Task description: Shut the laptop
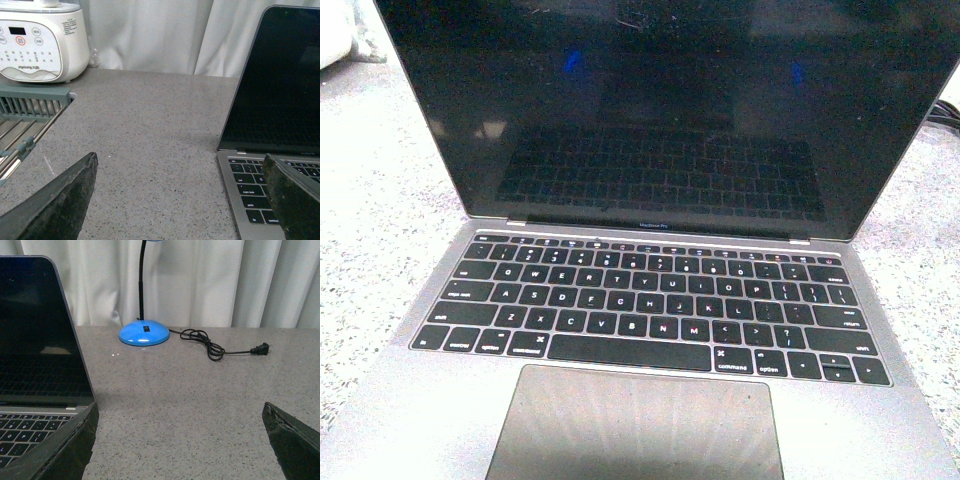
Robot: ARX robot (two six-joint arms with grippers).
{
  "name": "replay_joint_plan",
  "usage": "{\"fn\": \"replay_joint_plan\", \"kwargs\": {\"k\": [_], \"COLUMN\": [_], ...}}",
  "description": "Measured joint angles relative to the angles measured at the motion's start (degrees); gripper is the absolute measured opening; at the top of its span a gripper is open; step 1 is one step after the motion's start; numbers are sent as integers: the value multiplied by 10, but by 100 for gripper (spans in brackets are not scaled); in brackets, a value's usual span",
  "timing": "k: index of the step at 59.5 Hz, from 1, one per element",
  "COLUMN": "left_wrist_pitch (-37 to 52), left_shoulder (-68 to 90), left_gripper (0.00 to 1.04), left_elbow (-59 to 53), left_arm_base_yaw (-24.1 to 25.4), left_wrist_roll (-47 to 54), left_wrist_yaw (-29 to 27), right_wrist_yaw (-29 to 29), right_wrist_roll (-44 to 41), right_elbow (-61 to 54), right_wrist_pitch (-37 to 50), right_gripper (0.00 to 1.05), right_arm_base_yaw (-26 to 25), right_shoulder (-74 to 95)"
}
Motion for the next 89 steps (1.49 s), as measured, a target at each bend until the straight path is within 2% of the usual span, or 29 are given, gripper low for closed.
{"fn": "replay_joint_plan", "kwargs": {"k": [50,51,53,54,58,63,89], "left_wrist_pitch": [0,-1,-22,-45,-82,-90,-89], "left_shoulder": [0,1,10,22,54,67,66], "left_gripper": [98,98,98,98,98,98,98], "left_elbow": [0,0,6,14,23,22,23], "left_arm_base_yaw": [0,1,14,28,60,73,82], "left_wrist_roll": [0,-3,-23,-38,-102,-157,-209], "left_wrist_yaw": [0,5,49,92,194,252,267], "right_wrist_yaw": [0,0,0,0,-4,-34,-58], "right_wrist_roll": [0,0,0,0,1,37,76], "right_elbow": [0,0,0,0,0,-3,-6], "right_wrist_pitch": [0,0,0,0,2,85,147], "right_gripper": [96,96,96,96,96,96,96], "right_arm_base_yaw": [0,0,0,0,-1,-8,-19], "right_shoulder": [0,0,0,0,0,-4,-4]}}
